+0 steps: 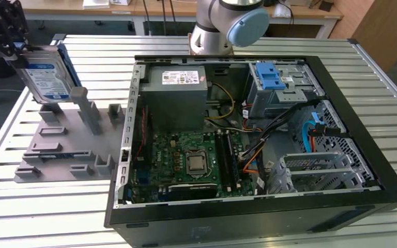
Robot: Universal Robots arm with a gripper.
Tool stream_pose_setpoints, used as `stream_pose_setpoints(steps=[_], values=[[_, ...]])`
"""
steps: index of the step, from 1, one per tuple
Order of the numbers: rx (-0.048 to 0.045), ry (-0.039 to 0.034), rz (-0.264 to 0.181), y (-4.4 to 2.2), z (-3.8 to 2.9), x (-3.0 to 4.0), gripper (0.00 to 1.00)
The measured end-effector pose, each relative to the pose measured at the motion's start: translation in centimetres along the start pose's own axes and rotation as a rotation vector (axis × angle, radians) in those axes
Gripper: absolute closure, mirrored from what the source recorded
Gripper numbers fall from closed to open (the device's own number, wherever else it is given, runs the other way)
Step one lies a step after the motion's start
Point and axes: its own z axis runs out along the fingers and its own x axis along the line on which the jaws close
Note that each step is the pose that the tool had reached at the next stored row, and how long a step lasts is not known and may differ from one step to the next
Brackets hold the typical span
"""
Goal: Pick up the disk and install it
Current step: 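Pick up the disk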
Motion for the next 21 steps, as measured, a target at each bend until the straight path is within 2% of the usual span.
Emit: stream_pose_setpoints(steps=[21], values=[[0.0002,0.0000,-0.001,0.00,-1.46,0.01,0.64]])
